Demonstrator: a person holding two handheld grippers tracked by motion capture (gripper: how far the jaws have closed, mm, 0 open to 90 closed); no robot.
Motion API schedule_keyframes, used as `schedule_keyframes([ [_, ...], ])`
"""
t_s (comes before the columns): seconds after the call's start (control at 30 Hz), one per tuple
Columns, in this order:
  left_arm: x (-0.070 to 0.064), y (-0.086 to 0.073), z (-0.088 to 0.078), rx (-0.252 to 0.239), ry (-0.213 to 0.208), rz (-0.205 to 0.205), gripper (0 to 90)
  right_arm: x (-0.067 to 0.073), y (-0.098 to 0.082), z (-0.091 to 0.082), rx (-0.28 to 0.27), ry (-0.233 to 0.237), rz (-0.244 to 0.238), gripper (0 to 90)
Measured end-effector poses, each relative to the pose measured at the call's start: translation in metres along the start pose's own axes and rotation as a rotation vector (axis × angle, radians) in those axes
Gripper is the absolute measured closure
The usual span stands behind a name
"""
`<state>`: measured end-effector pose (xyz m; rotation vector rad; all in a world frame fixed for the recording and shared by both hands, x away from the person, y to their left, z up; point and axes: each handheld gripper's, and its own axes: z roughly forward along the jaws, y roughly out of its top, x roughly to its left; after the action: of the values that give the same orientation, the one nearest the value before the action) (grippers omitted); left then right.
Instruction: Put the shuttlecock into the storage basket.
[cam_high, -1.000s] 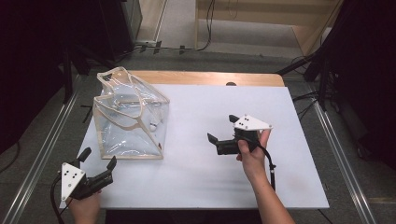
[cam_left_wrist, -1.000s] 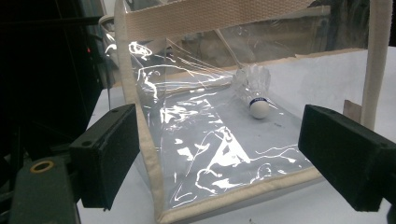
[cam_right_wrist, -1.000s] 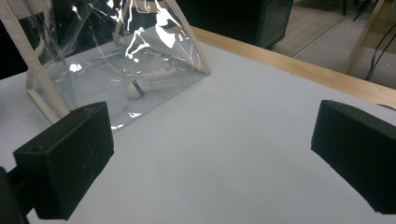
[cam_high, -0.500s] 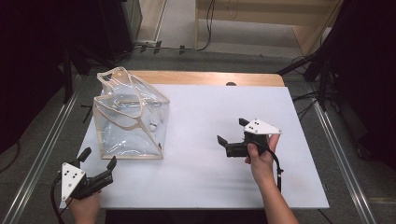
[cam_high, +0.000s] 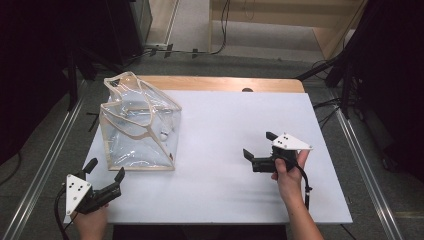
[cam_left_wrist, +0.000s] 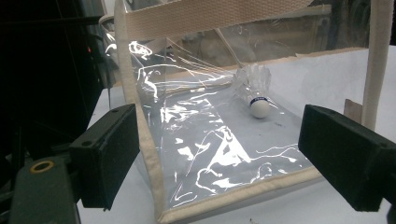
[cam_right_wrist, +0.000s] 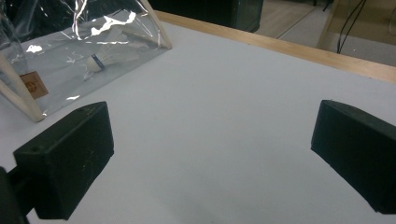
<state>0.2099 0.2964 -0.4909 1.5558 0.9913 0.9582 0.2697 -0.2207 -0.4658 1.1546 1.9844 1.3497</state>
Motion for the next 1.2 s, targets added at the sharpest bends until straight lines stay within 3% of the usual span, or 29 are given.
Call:
schedule_keyframes([
  [0.63,0.000,0.000,0.000,0.002,0.000,0.001,13.3,-0.030,-0.029,-0.029,-0.014,-0.064,0.044,0.0],
  [1.2,0.001,0.000,0.000,-0.001,-0.001,-0.004,13.3,-0.060,-0.065,-0.060,-0.041,-0.136,0.119,0.0],
])
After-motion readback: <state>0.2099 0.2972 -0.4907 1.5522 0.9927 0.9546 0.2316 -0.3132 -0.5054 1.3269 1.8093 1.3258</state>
